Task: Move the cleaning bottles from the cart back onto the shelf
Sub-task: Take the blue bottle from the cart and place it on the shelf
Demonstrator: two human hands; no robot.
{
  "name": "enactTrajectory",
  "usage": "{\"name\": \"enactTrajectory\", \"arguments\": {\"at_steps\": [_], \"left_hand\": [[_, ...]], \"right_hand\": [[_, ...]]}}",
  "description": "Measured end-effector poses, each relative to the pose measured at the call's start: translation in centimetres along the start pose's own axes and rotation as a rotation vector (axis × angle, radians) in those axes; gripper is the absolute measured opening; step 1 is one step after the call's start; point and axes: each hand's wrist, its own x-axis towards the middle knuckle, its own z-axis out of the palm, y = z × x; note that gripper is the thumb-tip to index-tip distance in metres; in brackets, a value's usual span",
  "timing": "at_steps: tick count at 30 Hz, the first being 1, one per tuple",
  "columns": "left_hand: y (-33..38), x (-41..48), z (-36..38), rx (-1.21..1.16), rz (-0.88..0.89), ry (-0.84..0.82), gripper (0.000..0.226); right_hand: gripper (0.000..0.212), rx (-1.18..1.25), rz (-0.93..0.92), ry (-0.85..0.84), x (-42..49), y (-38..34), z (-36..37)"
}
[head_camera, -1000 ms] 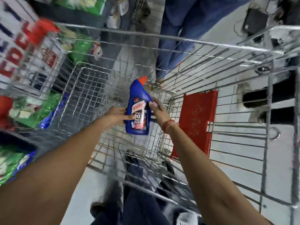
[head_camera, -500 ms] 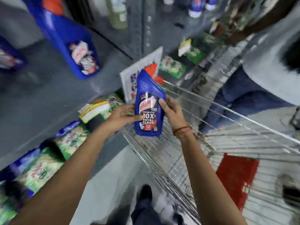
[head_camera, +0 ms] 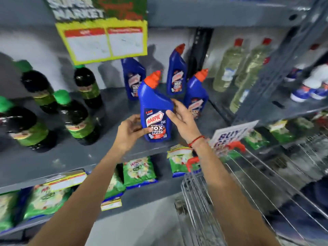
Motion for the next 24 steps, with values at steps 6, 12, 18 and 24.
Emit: {"name": "enactTrajectory", "arguments": {"at_steps": [6,12,18,24], "left_hand": [[-2.0,0.5,-1.6,0.019,-0.015,0.117,0.048],[-3.6,0.4,-1.8,0.048,-0.019,0.136,0.050],[-5.6,0.0,-2.5,0.477,-0.031,0.037,0.041],[-5.4,1.4,-3.3,0.548,-0.027,0.006,0.051]], "right_hand": [[0.037,0.013,0.025,-0.041,1.5,1.8,2.4],[0.047,0.021,0.095,-0.035,1.6,3.9,2.8],[0.056,-0.137,0.226,-0.120,0.3,8.0,3.1],[0.048,-0.178,0.242,-0.100,1.9,8.1,3.2]]}}
